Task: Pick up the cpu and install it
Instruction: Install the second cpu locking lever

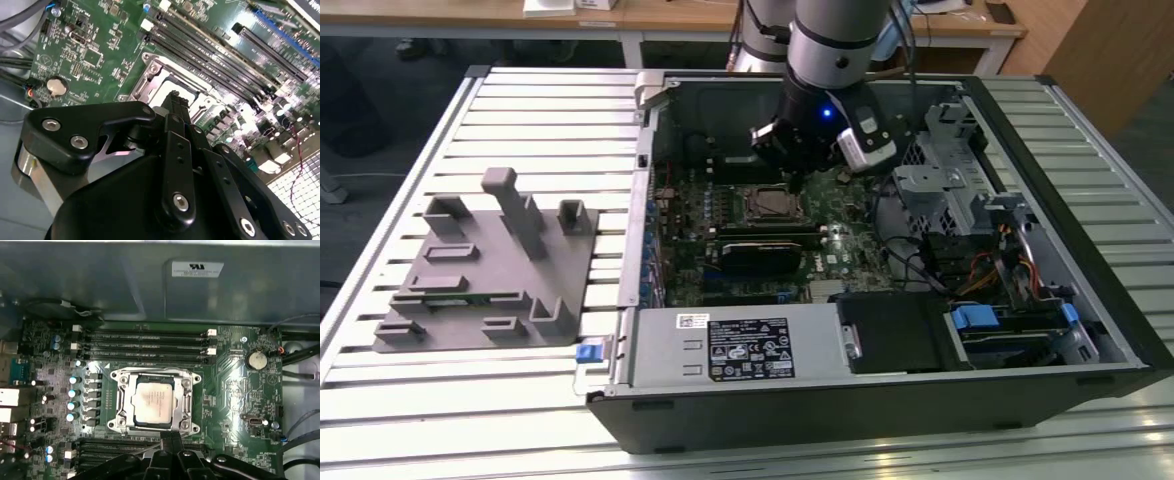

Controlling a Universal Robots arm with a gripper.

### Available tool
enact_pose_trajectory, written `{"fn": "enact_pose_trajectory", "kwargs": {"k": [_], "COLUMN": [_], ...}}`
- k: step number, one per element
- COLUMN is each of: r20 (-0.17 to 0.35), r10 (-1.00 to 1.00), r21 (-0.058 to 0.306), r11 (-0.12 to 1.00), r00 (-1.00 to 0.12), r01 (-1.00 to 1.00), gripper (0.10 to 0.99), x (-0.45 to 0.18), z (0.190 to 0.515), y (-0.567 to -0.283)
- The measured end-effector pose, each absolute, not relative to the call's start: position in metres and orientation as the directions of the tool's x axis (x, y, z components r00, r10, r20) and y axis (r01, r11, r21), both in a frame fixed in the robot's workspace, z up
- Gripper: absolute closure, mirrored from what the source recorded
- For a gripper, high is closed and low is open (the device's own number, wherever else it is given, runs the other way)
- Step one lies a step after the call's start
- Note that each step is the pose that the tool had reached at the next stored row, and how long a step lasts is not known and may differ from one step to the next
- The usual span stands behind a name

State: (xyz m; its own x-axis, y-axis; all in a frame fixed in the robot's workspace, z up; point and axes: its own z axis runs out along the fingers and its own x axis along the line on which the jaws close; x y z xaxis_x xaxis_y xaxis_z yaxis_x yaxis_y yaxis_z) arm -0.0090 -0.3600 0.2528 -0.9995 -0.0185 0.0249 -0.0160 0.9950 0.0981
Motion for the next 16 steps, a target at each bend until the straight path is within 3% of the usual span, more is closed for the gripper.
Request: {"fn": "enact_pose_trajectory", "kwargs": {"k": [16], "r20": [0.03], "r10": [-0.019], "r21": [0.098], "r11": [0.995], "r00": [-0.999], "r01": [-0.016], "gripper": [0.98], "x": [-0.019], "z": [0.245], "y": [-0.371]}}
